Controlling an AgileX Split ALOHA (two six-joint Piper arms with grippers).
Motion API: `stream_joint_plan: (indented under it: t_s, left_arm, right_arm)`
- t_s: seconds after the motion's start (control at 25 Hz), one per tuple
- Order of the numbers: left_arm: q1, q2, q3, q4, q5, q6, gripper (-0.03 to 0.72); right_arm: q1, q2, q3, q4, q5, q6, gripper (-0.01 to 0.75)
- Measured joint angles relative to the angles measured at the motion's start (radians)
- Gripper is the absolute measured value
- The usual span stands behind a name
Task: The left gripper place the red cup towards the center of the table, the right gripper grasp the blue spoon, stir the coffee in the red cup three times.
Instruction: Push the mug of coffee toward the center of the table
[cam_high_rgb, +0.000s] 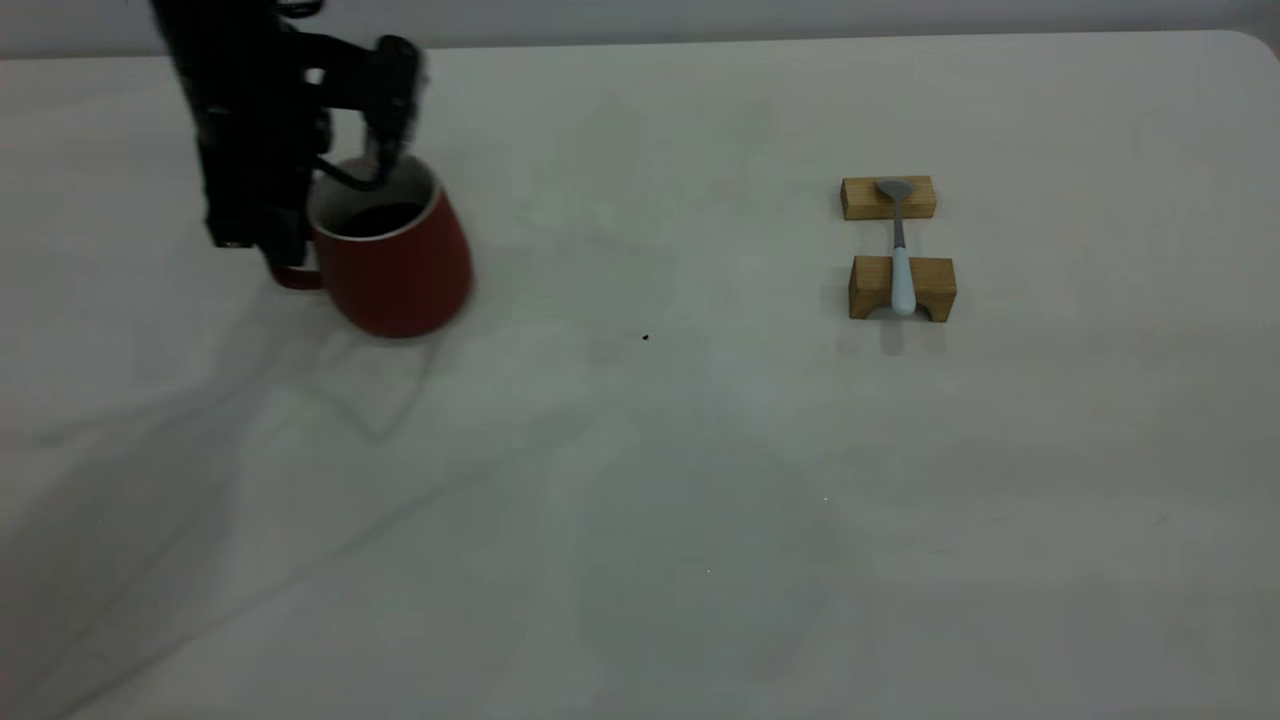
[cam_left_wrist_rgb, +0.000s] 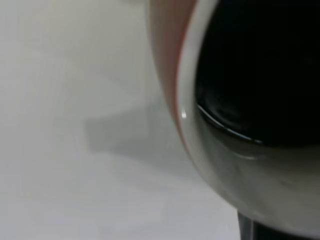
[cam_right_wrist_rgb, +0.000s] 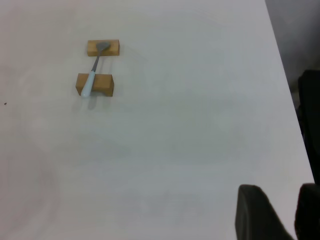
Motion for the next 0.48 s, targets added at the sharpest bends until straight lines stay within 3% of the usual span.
stream_joint_plan:
  t_s: [0.48]
  left_arm:
    - [-0.167,0.000,0.000,-0.001,-0.006,-0.146,0.208]
  right_arm:
    - [0.000,0.000,0.000,0.000,0.000,0.000,0.237]
